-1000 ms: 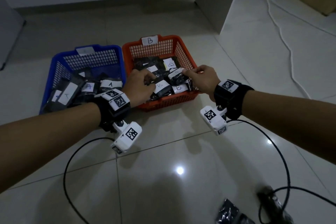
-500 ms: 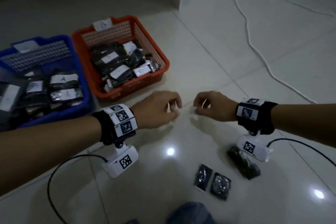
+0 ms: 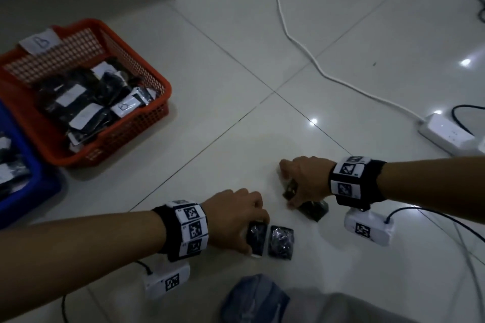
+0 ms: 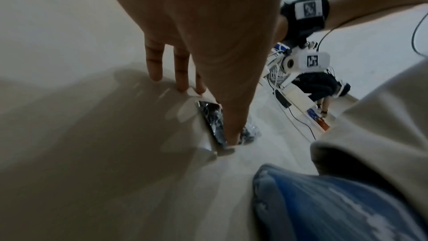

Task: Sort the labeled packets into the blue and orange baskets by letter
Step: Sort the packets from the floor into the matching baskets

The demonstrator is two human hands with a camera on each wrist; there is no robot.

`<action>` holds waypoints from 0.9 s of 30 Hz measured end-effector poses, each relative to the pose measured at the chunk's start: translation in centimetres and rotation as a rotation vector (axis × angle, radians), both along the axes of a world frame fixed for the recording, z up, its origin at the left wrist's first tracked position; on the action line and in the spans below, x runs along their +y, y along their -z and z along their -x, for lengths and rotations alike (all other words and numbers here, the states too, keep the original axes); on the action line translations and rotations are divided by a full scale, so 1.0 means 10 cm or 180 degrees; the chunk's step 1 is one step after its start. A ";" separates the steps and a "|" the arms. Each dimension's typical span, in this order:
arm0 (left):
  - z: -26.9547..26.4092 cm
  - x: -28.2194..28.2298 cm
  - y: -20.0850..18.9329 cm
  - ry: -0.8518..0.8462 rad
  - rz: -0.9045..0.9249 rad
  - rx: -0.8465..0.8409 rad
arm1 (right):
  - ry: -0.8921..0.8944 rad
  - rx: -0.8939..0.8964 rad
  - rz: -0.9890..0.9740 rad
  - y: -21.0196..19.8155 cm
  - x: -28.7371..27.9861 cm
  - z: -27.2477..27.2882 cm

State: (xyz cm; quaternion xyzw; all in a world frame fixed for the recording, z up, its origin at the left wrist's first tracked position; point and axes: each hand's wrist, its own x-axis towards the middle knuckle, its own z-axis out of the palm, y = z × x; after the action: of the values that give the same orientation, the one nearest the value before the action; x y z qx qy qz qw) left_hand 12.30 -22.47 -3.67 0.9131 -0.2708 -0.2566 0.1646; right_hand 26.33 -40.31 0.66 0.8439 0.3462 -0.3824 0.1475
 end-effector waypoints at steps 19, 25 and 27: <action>0.17 0.66 -0.02 -0.1111 0.0584 0.0567 | 0.0834 0.0957 -0.0752 -0.14 0.58 -0.10; 0.30 0.98 -0.21 -0.1803 0.1150 0.0353 | 0.1449 0.1570 -0.1144 -0.21 0.85 -0.14; 0.39 1.11 -0.24 -0.1965 0.1247 0.0149 | 0.1568 0.1875 -0.1307 -0.23 0.96 -0.12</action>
State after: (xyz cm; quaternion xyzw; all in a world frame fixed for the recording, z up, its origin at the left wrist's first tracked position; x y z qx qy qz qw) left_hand 8.35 -11.36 -1.31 0.8969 -0.0226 -0.1589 0.4121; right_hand 27.57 -30.68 3.00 0.7680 0.2307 -0.5538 -0.2241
